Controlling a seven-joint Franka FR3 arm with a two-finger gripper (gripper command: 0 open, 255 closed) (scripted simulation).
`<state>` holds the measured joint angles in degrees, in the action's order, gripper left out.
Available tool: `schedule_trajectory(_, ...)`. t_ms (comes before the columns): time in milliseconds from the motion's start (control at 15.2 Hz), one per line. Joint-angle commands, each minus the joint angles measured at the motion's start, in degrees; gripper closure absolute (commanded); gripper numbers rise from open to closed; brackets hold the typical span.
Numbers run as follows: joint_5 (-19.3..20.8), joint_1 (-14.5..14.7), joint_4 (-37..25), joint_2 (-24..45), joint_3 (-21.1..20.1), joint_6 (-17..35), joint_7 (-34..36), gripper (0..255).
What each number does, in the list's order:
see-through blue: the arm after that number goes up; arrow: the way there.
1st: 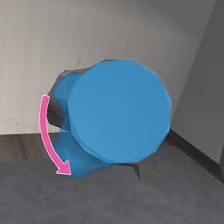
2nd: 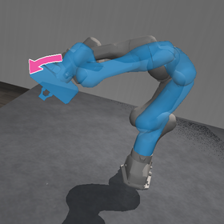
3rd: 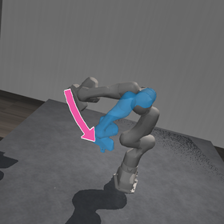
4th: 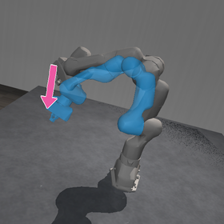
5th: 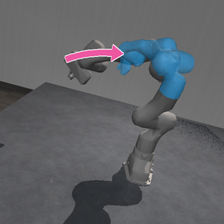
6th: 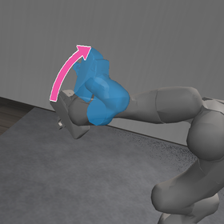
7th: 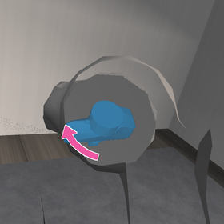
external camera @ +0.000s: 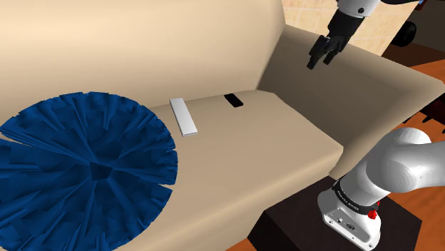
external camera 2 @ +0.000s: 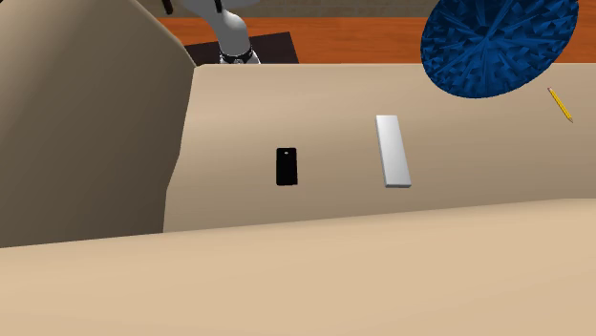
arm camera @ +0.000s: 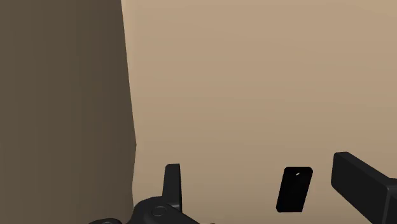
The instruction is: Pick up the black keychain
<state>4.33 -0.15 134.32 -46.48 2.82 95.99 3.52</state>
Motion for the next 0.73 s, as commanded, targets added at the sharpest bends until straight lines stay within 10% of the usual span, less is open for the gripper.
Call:
schedule_trajectory(0, 0.00, 0.00, 0.00, 0.00, 0.00, 0.00, 0.00, 0)
schedule_trajectory(660, -3.03, 1.85, -2.88, 18.95, -3.60, 12.58, 5.85, 0)
